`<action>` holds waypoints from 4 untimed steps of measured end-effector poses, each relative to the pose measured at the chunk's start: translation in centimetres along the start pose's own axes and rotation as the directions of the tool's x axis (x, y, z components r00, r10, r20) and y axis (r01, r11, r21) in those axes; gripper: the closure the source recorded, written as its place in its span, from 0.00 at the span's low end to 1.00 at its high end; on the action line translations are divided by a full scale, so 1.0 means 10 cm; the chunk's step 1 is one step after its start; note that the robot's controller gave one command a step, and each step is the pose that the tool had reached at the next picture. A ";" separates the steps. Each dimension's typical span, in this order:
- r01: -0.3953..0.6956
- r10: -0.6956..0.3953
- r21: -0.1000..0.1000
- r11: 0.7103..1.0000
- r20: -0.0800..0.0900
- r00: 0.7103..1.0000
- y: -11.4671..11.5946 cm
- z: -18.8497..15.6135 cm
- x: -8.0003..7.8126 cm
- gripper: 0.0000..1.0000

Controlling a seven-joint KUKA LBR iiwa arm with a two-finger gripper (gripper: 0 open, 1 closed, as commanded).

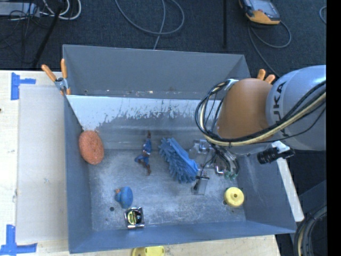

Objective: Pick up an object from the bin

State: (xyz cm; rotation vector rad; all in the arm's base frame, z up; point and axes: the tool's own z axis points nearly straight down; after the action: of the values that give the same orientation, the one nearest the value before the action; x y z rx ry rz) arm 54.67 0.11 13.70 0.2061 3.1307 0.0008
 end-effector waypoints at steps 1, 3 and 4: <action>0.014 -0.014 0.000 1.000 -0.002 1.000 0.13 0.23 -0.45 0.00; -0.156 0.156 0.001 0.988 -0.002 0.988 0.09 0.63 -0.36 0.00; -0.213 0.213 0.000 0.977 -0.002 0.977 0.12 0.77 -0.40 1.00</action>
Offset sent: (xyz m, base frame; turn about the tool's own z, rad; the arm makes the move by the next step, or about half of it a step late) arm 0.0289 -0.0009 -0.0203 0.1492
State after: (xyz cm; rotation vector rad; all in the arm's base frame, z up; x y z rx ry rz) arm 58.82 0.79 6.03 0.5407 3.0922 0.0017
